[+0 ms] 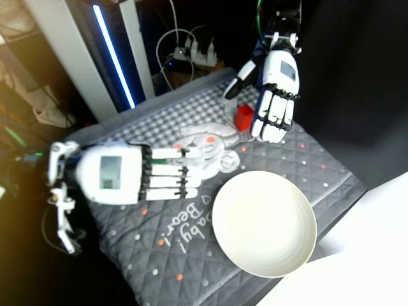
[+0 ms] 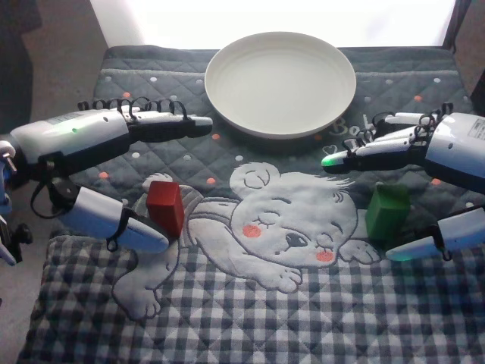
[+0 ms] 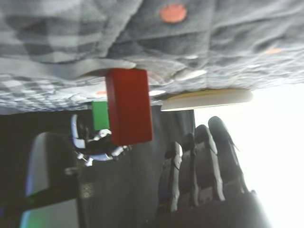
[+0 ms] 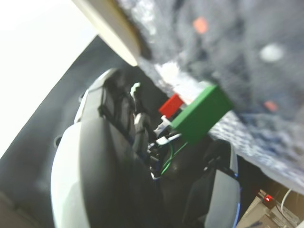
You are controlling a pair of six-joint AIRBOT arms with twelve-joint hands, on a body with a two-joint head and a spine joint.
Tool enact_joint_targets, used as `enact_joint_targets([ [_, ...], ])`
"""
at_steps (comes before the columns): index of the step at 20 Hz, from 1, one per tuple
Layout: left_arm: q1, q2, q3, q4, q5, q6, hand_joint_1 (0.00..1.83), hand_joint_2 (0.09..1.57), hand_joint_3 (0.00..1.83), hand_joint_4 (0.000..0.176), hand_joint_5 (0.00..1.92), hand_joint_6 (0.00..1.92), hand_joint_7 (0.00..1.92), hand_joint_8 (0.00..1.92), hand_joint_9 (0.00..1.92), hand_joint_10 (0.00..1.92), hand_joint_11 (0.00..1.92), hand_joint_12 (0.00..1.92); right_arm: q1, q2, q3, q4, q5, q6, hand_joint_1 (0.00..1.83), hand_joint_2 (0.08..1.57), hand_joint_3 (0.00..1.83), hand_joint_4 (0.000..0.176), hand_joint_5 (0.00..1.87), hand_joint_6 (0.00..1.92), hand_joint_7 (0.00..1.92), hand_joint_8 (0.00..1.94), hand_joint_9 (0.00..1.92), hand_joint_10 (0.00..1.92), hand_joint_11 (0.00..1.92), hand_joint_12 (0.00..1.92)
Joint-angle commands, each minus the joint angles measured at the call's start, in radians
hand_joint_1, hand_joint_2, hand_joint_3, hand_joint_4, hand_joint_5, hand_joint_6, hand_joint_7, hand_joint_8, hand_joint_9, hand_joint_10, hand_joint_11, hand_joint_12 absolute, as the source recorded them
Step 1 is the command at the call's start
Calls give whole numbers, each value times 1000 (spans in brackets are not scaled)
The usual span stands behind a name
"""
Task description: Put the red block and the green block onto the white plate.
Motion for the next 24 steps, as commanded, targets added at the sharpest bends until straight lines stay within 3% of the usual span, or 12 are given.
enact_joint_targets([
  [1,-10,-2,5,-31,-95,-4,879,897,14,0,290,16,292,18,267,17,0,662,9,8,5,40,101,2,989,874,0,13,518,2,639,10,680,24,179,1221],
  [4,-9,-6,9,-36,-93,-4,824,997,4,0,651,20,636,22,532,51,0,1178,9,8,7,38,94,2,1064,886,1,0,685,8,874,111,753,291,206,1552],
  [5,-8,-7,10,-41,-94,-4,805,1013,2,0,818,22,799,22,669,59,0,1270,9,8,7,38,94,2,1158,894,0,0,756,22,838,678,710,1155,476,1743],
  [6,-6,-8,12,-48,-96,-4,790,1003,0,0,904,15,947,29,821,84,124,1292,9,8,7,38,94,2,1202,889,0,0,793,10,783,1052,701,1490,570,1837],
  [9,4,-10,13,-61,-99,-4,791,1014,1,0,1038,13,1087,26,973,124,287,1443,9,8,7,38,94,4,1197,896,0,0,886,3,813,1142,730,1608,675,1894],
  [13,10,-11,13,-71,-102,-4,855,1014,1,0,1138,9,1206,48,691,1066,294,1725,9,4,7,38,94,5,1171,886,0,0,942,4,871,1276,853,1672,849,1917],
  [14,12,-11,13,-75,-103,-4,1025,1018,11,113,1181,485,1230,41,726,1020,292,1708,9,3,7,38,94,6,1144,894,1,0,957,3,879,1290,871,1681,878,1920],
  [15,15,-11,13,-80,-105,-4,1102,1028,4,35,1182,605,1249,58,705,1153,345,1785,9,2,7,38,94,7,1117,914,2,0,984,4,924,1221,931,1635,930,1899],
  [16,17,-11,13,-84,-106,-4,1147,1024,3,0,1201,592,1131,489,704,1375,416,1894,9,1,7,38,94,8,1124,921,1,0,1013,7,970,1202,986,1622,982,1877],
  [19,30,-11,16,-103,-112,-4,1198,1023,0,0,1209,580,979,1200,823,1607,673,1914,9,-2,11,39,94,16,1194,1005,2,0,1233,499,1043,1182,994,1603,950,1872],
  [21,34,-12,18,-113,-117,-3,1207,1013,0,0,1235,531,958,1430,845,1768,762,1921,9,-3,15,39,94,28,1272,1036,1,0,1311,258,1085,1006,919,1156,678,1644],
  [24,34,-16,23,-123,-128,-3,1280,1065,0,0,1284,184,1021,1196,895,1347,642,1854,9,-3,19,43,95,32,1205,1010,1,0,1251,507,956,1301,796,1682,704,1914],
])
